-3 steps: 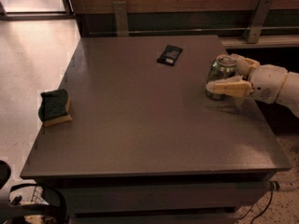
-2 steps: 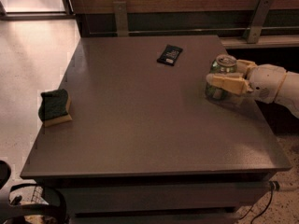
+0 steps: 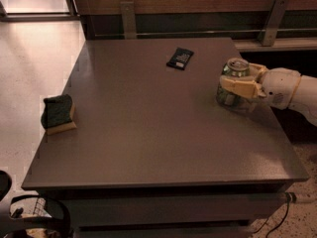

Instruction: Move green can near sponge

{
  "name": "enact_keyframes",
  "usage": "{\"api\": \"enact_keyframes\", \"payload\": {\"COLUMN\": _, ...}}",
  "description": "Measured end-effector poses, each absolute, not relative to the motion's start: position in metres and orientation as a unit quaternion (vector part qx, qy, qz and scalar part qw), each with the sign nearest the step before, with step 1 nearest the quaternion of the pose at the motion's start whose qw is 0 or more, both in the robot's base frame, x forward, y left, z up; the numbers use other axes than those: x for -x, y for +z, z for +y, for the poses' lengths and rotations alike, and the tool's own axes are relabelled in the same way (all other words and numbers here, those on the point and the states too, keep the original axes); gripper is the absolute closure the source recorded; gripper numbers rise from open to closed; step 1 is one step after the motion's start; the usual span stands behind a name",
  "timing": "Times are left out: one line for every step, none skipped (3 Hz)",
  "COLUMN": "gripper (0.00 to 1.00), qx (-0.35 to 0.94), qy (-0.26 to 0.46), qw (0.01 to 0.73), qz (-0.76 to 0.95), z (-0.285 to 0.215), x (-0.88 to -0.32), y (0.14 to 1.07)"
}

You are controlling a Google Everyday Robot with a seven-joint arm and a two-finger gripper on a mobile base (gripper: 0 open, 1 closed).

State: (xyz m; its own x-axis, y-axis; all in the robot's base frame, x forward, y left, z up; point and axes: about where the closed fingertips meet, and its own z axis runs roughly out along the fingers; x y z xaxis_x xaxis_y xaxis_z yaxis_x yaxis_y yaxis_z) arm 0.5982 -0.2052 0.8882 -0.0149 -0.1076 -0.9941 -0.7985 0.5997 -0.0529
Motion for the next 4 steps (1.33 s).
{"api": "enact_keyframes", "payload": {"gripper": 1.0, "qx": 0.347, "qy": 0.284, "qw": 0.61, "qz": 0.653, "z": -0.204, "x": -0.598, "y": 0.888}}
{"api": "enact_keyframes", "payload": {"gripper": 1.0, "qx": 0.347, "qy": 0.284, "qw": 0.61, "qz": 0.653, "z": -0.204, "x": -0.598, "y": 0.888}}
{"api": "enact_keyframes", "payload": {"gripper": 1.0, "qx": 0.369, "qy": 0.28, "qw": 0.611, "qz": 0.642, "z": -0.179, "x": -0.604, "y": 0.911}}
{"api": "enact_keyframes", "payload": {"gripper": 1.0, "qx": 0.383, "qy": 0.278, "qw": 0.611, "qz": 0.634, "z": -0.153, "x": -0.601, "y": 0.93}}
